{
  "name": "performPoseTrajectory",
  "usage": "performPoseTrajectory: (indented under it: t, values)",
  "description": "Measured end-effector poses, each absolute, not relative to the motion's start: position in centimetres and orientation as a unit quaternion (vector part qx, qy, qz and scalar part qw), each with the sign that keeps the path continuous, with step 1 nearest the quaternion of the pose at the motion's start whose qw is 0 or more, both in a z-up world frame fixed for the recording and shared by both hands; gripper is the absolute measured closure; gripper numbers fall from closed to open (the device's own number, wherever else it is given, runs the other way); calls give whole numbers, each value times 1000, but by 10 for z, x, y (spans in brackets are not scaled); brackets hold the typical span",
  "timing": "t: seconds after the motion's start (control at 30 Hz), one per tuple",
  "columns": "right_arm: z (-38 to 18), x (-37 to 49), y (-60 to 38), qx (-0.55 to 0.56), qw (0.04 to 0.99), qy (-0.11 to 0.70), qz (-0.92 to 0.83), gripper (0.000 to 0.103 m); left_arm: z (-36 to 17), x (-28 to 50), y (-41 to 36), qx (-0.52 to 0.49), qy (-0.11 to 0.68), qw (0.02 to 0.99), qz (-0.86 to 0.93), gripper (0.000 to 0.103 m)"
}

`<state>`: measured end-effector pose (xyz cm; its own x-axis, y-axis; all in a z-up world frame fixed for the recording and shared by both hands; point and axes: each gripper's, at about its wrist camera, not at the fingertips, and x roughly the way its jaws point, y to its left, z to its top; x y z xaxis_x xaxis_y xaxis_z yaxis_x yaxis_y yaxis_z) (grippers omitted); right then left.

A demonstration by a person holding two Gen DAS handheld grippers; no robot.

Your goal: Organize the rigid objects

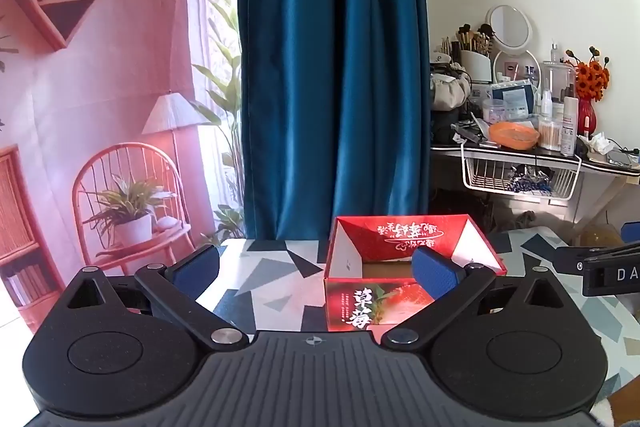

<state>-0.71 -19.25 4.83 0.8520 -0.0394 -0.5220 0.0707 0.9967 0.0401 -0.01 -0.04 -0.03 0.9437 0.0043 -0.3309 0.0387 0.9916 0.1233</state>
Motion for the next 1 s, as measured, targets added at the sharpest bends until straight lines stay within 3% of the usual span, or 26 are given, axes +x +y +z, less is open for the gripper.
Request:
performPoseTrajectory:
  t: [1.0]
  values:
    - [46,-14,-198,31,965,257,-35,0,3,2,2,64,173,983,-15,0]
